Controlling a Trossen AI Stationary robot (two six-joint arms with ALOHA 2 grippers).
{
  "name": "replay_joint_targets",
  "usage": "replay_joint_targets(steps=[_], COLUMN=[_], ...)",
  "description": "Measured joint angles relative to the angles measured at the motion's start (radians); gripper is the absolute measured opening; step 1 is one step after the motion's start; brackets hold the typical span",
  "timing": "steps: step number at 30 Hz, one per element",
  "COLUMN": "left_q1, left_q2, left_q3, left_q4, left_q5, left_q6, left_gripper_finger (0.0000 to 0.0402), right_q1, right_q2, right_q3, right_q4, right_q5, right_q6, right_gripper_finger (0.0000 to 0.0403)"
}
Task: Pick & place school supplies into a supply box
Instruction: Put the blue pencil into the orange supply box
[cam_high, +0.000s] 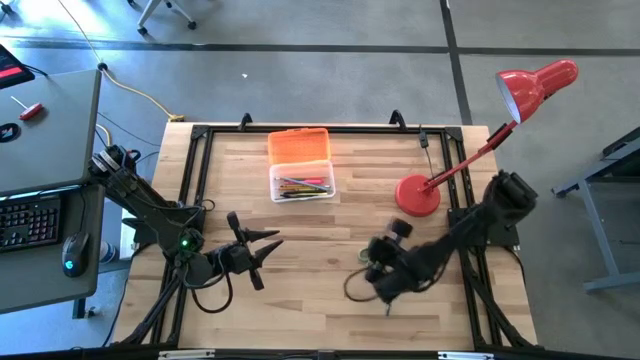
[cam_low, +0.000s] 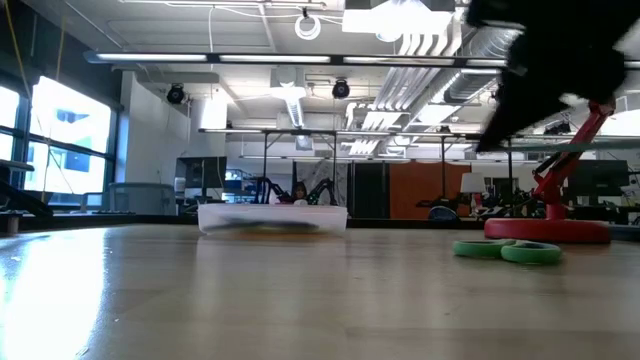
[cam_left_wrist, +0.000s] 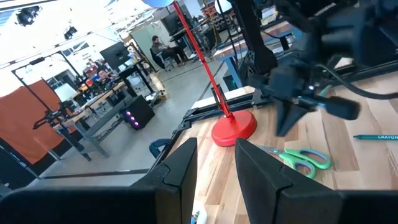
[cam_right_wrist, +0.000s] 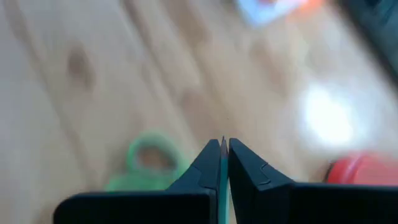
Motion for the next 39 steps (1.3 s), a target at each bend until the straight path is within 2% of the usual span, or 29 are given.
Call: replay_joint_targets(steps=[3, 6, 8, 11, 14, 18, 21, 25, 33, 39], left_q1=[0.0, 0.0, 0.0, 0.0, 0.0, 0.0, 0.001, 0.001, 0.001, 0.001], left_q2=[0.0, 0.0, 0.0, 0.0, 0.0, 0.0, 0.0, 0.0, 0.0, 0.0], left_q3=[0.0, 0.0, 0.001, 0.002, 0.002, 0.002, 0.002, 0.003, 0.003, 0.003], left_q4=[0.002, 0.009, 0.008, 0.008, 0.008, 0.007, 0.007, 0.006, -0.001, -0.038], left_q5=[0.0, 0.0, -0.012, -0.038, -0.062, -0.064, -0.064, -0.064, -0.087, -0.088], left_q6=[0.0, 0.0, 0.0, 0.0, 0.0, 0.002, 0.026, 0.031, 0.031, 0.028], left_gripper_finger=[0.014, 0.014, 0.014, 0.014, 0.014, 0.014, 0.014, 0.014, 0.014, 0.014], right_q1=[-0.093, -0.214, -0.3, -0.427, -0.543, -0.664, -0.705, -0.718, -0.726, -0.726], right_q2=[-0.001, -0.001, 0.002, 0.018, 0.048, 0.119, 0.205, 0.335, 0.575, 0.678], right_q3=[0.039, 0.036, 0.02, -0.008, -0.026, -0.003, 0.064, 0.208, 0.557, 0.664], right_q4=[0.101, 0.334, 0.557, 0.869, 1.108, 1.231, 1.226, 1.175, 0.884, 0.864], right_q5=[0.086, 0.11, 0.02, -0.21, -0.389, -0.6, -0.598, -0.578, -0.595, -0.584], right_q6=[-0.224, -0.563, -0.845, -1.233, -1.454, -1.567, -1.589, -1.703, -1.747, -1.744], right_gripper_finger=[0.0001, 0.0001, 0.0001, 0.0001, 0.0001, 0.0, 0.0, 0.0, 0.0, 0.0])
